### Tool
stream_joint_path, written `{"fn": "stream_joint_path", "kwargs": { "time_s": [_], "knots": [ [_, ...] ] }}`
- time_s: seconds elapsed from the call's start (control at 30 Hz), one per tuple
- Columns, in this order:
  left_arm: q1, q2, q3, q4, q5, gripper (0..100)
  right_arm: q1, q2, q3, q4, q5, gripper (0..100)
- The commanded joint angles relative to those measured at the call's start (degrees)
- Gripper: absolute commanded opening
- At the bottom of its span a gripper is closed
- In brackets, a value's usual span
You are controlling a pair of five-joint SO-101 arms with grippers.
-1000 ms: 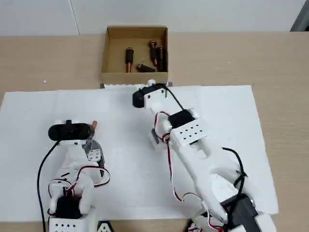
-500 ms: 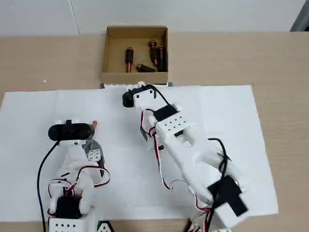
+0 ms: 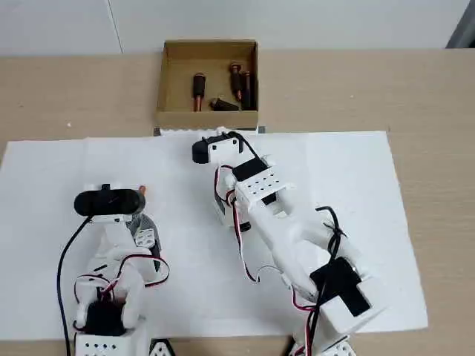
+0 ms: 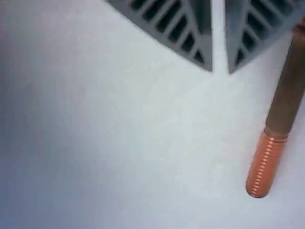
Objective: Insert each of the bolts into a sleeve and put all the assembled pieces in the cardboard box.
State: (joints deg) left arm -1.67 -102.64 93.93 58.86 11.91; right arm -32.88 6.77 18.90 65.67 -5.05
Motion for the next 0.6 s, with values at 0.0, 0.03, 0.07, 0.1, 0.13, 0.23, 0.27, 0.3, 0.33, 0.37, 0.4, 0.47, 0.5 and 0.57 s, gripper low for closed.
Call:
{"fn": "stream_joint_path", "kwargs": {
  "time_s": [0.0,0.03,0.07,0.1,0.13,0.23,0.27,0.3,0.33,0.37,0.4,0.47,0.5,0.57],
  "knots": [
    [-0.18,-0.62,-0.22,-0.18,-0.09,1,-0.66,-0.48,-3.43,1.10,-0.44,0.2],
    [-0.18,-0.62,-0.22,-0.18,-0.09,1,-0.66,-0.48,-4.75,2.07,-0.44,0.2],
    [-0.18,-0.62,-0.22,-0.18,-0.09,1,-0.66,-0.48,-6.59,3.47,-0.44,0.2],
    [-0.18,-0.62,-0.22,-0.18,-0.09,1,-0.66,-0.48,-8.53,5.05,-0.44,0.2],
    [-0.18,-0.62,-0.22,-0.18,-0.09,1,-0.66,-0.66,-10.81,7.08,-0.53,0.2],
    [-0.18,-0.62,-0.22,-0.18,-0.09,1,-0.66,-2.77,-16.53,12.26,-1.49,0.2],
    [-0.18,-0.62,-0.22,-0.18,-0.09,1,-0.66,-3.91,-18.20,13.67,-1.85,0.2],
    [-0.18,-0.62,-0.22,-0.18,-0.09,1,-0.66,-5.05,-19.60,15.16,-1.93,0.2],
    [-0.18,-0.62,-0.22,-0.18,-0.09,1,-0.66,-6.46,-20.57,16.40,-1.93,0.2],
    [-0.18,-0.62,-0.22,-0.18,-0.09,1,-0.66,-8.04,-21.19,17.36,-2.02,0.2],
    [-0.18,-0.62,-0.22,-0.18,-0.09,1,-0.66,-9.63,-21.36,18.24,-2.02,0.2],
    [-0.18,-0.62,-0.22,-0.18,-0.09,1,-0.66,-12.97,-21.27,20.18,-2.02,0.2],
    [-0.18,-0.62,-0.22,-0.18,-0.09,1,-0.66,-14.64,-21.27,21.14,-2.02,0.2],
    [-0.18,-0.62,-0.22,-0.18,-0.09,1,-0.48,-17.54,-21.27,22.99,-2.02,0.2]
  ]
}}
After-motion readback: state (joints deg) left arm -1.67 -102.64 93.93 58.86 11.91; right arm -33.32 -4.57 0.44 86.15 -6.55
